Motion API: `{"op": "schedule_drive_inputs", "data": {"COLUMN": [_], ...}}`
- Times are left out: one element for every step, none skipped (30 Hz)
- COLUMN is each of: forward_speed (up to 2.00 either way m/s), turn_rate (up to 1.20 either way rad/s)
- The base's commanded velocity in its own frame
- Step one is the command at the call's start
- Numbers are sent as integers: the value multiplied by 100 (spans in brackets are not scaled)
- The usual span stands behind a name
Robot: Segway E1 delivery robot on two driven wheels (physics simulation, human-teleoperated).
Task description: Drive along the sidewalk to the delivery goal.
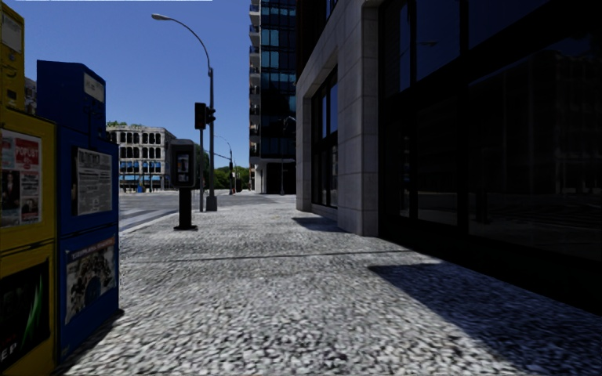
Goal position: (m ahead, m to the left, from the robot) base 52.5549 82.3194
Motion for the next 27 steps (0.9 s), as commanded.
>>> {"op": "schedule_drive_inputs", "data": {"forward_speed": [199,199,199,199,199,199,199,199,199,199,199,199,199,199,199,199,199,199,199,199,199,199,199,199,199,199,199], "turn_rate": [0,0,0,0,0,0,0,0,0,0,9,19,27,27,27,27,27,27,27,26,26,26,26,26,26,26,26]}}
